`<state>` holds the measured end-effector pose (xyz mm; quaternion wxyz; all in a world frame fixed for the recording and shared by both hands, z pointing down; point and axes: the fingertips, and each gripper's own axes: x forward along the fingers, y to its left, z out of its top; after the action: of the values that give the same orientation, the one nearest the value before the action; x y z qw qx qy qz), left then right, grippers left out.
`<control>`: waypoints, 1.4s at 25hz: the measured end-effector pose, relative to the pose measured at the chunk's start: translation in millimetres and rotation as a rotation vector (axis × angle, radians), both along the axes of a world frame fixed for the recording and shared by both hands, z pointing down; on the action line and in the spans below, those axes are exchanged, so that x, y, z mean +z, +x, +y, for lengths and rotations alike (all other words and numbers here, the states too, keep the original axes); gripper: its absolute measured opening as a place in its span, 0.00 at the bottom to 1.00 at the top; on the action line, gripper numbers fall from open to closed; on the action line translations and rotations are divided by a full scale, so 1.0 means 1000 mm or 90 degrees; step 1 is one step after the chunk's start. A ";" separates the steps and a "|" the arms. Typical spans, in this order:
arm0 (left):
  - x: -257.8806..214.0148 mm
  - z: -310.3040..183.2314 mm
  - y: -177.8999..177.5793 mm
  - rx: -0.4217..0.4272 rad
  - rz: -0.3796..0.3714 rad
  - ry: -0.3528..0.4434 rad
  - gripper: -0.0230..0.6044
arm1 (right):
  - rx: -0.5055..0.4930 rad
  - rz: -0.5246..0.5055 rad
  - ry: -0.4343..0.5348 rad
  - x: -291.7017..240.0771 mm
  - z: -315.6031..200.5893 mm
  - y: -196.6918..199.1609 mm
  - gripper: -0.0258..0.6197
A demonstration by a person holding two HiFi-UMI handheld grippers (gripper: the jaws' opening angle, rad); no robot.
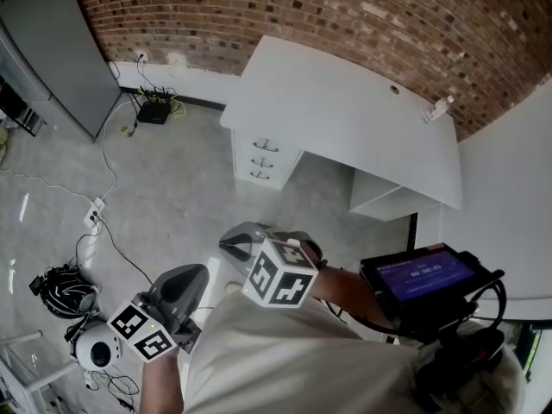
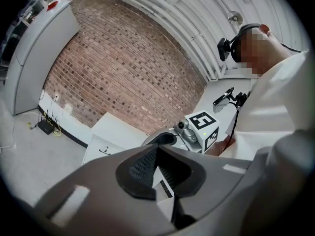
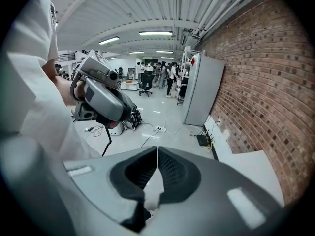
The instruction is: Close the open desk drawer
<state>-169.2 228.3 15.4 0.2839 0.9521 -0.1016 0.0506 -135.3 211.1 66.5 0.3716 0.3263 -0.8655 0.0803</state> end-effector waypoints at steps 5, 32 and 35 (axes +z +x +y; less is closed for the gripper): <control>-0.001 0.004 -0.005 -0.007 -0.006 0.004 0.04 | -0.027 0.002 0.015 -0.007 0.005 -0.012 0.05; 0.016 0.007 0.011 0.020 -0.033 0.007 0.04 | -0.060 0.092 0.104 -0.012 0.018 -0.012 0.05; 0.018 0.003 0.016 0.023 -0.035 0.007 0.04 | -0.060 0.104 0.111 -0.009 0.014 -0.007 0.05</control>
<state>-153.5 231.4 33.1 0.2751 0.9535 -0.0925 0.0817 -141.8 225.4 57.5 0.4144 0.3213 -0.8506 -0.0395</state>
